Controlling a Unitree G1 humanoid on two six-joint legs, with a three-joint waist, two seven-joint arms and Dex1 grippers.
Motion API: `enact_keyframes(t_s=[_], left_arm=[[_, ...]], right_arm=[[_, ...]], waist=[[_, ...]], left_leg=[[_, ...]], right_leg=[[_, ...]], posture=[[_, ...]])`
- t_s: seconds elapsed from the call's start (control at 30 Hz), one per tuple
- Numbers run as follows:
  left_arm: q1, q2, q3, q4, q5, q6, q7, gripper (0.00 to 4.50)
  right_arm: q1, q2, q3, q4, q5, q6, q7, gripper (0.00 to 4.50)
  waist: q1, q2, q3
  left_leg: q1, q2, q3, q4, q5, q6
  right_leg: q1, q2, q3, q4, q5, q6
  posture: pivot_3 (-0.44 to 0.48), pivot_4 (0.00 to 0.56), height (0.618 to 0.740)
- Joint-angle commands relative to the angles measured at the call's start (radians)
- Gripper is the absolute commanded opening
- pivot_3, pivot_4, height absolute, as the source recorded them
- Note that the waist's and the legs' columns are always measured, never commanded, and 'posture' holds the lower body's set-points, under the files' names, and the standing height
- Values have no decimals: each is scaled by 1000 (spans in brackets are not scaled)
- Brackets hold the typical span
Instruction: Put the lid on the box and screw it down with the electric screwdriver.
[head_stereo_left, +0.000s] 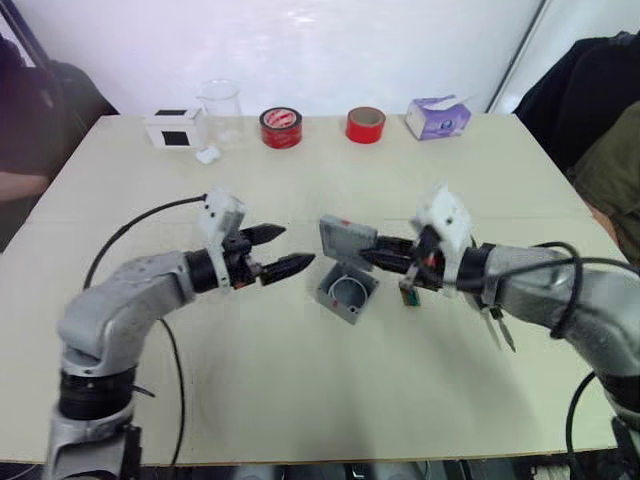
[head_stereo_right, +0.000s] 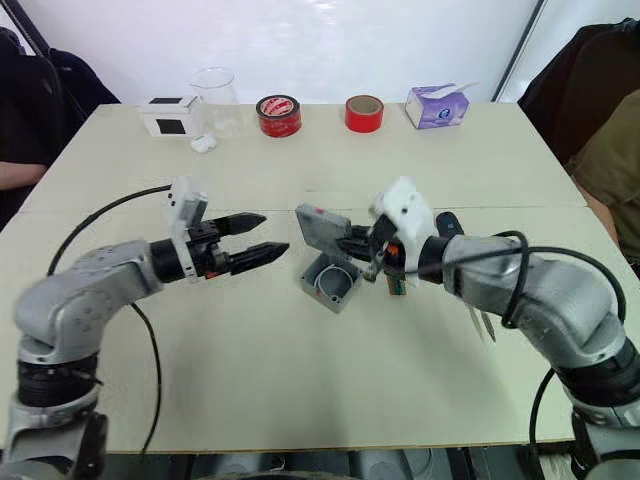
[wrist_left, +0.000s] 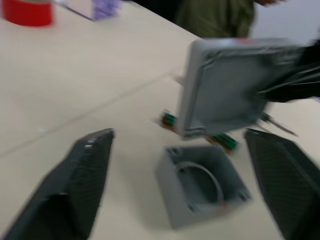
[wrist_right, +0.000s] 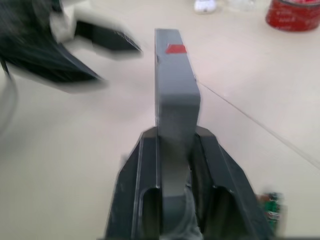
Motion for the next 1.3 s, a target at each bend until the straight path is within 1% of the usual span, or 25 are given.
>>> enact_keyframes(t_s=[0.03,0.1,0.13,0.23,0.3,0.4,0.47,0.57,0.73,0.83,1.0,1.3], left_arm=[[-24,175,46,60,-57,-13,-217,4491],[-41,249,24,110,-34,-59,-300,4491],[-47,269,13,129,-21,-78,-323,4491],[-54,318,-9,168,4,-124,-391,4491],[-50,358,-24,194,34,-165,-445,4491],[-48,378,-40,209,51,-197,-478,4491],[-46,379,-46,210,59,-203,-480,4491],[-37,384,-49,208,66,-208,-480,4491],[-21,393,-36,198,63,-203,-481,4491],[-13,399,-30,194,61,-201,-483,4491],[9,421,-33,177,65,-204,-489,4491],[27,424,-29,160,65,-213,-486,4491]], right_arm=[[33,-56,115,52,-558,-542,116,227],[55,-38,146,125,-779,-781,74,227],[61,-25,149,154,-849,-859,57,227],[85,6,145,227,-1044,-1042,-5,227],[126,16,144,256,-1262,-1136,-121,227],[204,62,118,286,-1508,-1117,-271,227],[247,88,100,290,-1616,-1094,-337,227],[313,131,87,281,-1730,-1068,-406,227],[400,182,75,246,-1800,-1060,-435,227],[422,205,71,232,-1815,-1066,-435,227],[394,232,78,258,-1830,-1080,-417,227],[375,254,91,290,-1838,-1104,-394,227]], waist=[[-1,0,0],[-3,0,0],[-2,1,0],[-1,1,0],[0,1,0],[1,0,0],[0,0,0],[0,0,0],[-3,0,0],[-3,0,0],[-4,0,0],[-2,0,0]], left_leg=[[0,0,0,0,0,0],[0,0,1,0,1,-1],[1,0,1,0,1,-1],[1,0,2,0,3,-6],[1,0,2,0,5,-8],[0,0,2,0,6,-10],[0,0,3,0,6,-10],[0,-1,3,0,6,-11],[1,0,2,0,7,-12],[1,0,1,0,5,-9],[1,0,2,0,4,-7],[1,0,2,1,4,-7]], right_leg=[[0,0,0,0,0,0],[-1,1,0,0,0,0],[-1,1,0,0,0,0],[-1,1,0,1,0,0],[-1,1,1,1,0,0],[-1,1,1,1,0,0],[-1,0,2,2,0,0],[-2,1,2,3,0,0],[-2,3,3,5,0,-1],[-2,3,3,6,0,-1],[-2,3,3,7,0,-1],[-2,3,3,7,0,-1]], posture=[[0,150,740],[0,150,740],[0,150,740],[0,150,740],[0,150,740],[0,150,740],[0,150,740],[0,150,740],[0,150,740],[0,150,740],[0,150,740],[0,150,740]])
